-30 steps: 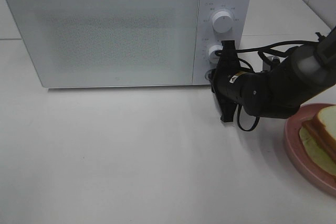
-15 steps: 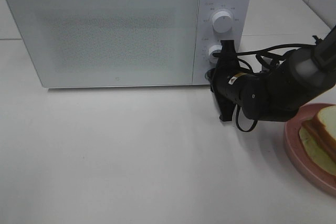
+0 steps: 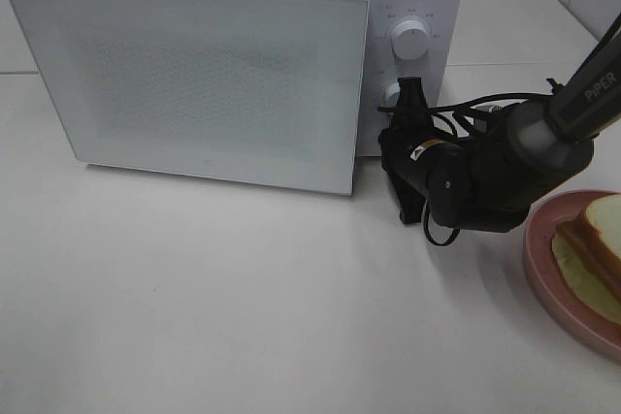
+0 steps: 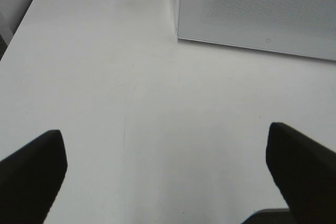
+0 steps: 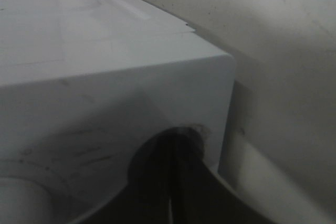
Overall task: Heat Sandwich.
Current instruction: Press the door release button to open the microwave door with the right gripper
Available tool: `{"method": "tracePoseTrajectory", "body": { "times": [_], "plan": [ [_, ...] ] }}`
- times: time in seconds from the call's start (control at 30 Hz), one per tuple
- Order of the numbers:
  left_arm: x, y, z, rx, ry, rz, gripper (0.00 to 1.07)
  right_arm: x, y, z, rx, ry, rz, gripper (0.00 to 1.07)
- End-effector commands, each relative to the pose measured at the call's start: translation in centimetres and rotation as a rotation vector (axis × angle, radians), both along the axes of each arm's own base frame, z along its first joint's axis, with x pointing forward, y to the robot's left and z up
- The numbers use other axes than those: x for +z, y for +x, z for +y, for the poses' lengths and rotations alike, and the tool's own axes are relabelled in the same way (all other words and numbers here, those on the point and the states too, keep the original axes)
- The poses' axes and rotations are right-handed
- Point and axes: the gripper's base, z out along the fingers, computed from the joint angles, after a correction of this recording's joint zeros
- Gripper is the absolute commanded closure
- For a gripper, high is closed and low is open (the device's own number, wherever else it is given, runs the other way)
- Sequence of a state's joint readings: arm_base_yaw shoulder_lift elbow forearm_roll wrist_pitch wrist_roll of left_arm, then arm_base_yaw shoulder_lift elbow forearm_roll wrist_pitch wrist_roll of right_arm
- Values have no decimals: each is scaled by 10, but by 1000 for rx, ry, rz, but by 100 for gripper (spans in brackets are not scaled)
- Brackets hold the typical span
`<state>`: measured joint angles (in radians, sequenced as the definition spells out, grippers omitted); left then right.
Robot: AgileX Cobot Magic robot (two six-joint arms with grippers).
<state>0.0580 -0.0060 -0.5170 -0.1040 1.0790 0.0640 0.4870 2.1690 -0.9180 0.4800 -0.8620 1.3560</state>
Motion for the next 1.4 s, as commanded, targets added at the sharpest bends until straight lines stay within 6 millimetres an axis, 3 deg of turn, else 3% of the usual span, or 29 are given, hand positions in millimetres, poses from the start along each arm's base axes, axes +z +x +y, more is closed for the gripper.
{"method": "tracePoseTrajectory", "body": {
  "times": [0.03,0.67,0.97,1.4],
  "plan": [
    [0,-2,-1,-1,-12,-25,9,60,36,0,-37,15,-437,107],
    [0,-2,-1,-1,-12,-25,9,52,29,7,-4,2,-317,107],
    [0,-2,-1,0,-11,-25,9,34,-1,-3,21,-13,-64,107],
    [0,-2,-1,0,-11,-25,9,29,-42,-17,114,-114,153,107]
  ]
}}
